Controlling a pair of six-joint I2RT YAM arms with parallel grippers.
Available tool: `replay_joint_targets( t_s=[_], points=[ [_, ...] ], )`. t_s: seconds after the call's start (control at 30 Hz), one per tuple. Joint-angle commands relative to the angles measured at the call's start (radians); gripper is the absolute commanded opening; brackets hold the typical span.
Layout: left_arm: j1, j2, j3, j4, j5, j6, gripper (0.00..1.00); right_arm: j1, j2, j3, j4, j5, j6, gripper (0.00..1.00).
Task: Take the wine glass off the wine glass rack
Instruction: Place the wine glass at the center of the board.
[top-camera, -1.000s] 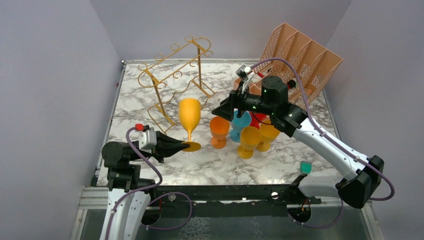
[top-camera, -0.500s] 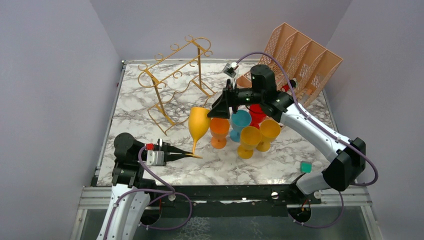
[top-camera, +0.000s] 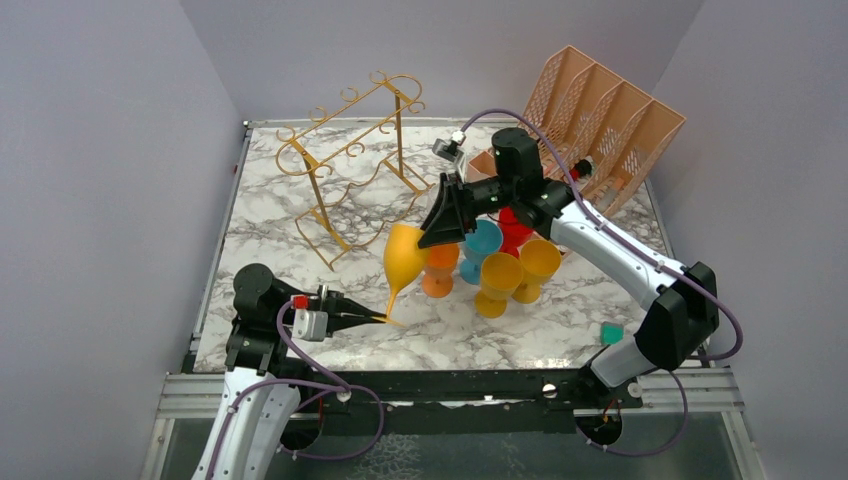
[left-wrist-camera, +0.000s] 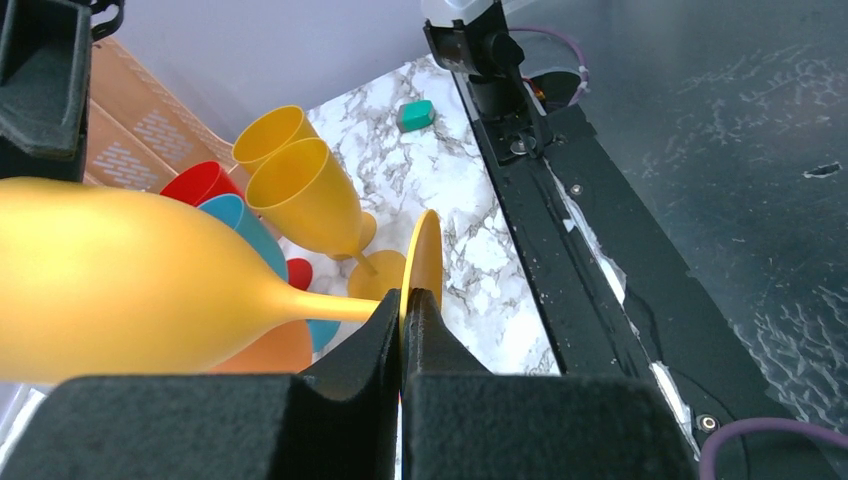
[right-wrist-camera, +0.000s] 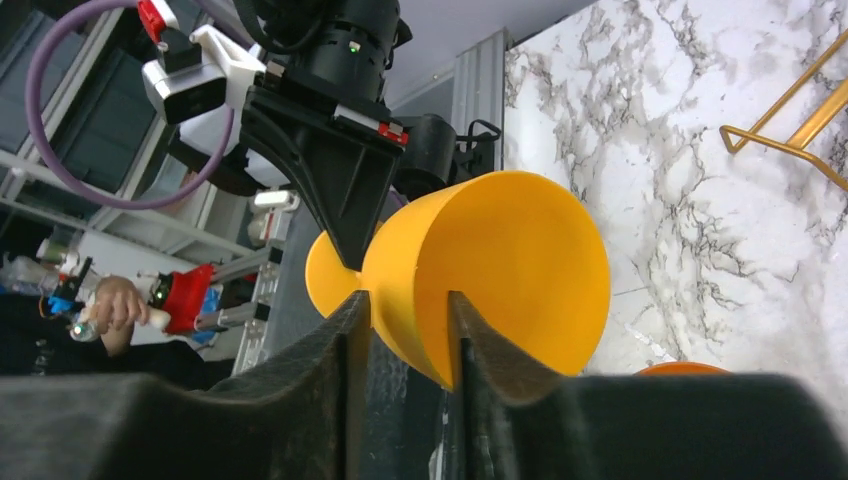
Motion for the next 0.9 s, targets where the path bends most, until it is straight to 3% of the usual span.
replay_joint_targets(
  t_s=[0.0,0.2,0.3,0.43,0.87],
  points=[
    [0.003,-0.005,-0.017,-0.010,-0.017,0.040,0.00,0.020,0.019,0.020,0.004,-0.161,0.042,0.30],
    [0.003,-0.010,-0.015,-0.016,-0.029,0.019,0.00,0.038,-0.032,-0.048,0.061,-0.148,0.091,0.01],
    [0.002,-0.011,-0.008,-0.021,-0.034,-0.004,0.00,0.038,-0.065,-0.072,0.054,-0.110,0.084,0.01],
    [0.002,-0.037,0.002,-0.038,-0.037,-0.037,0.18,0.038,-0.111,-0.102,0.029,-0.078,0.062,0.01],
    [0.002,-0.119,0.053,-0.081,-0.058,-0.159,0.61,0.056,-0.220,-0.167,-0.080,0.040,-0.004,0.01]
  ],
)
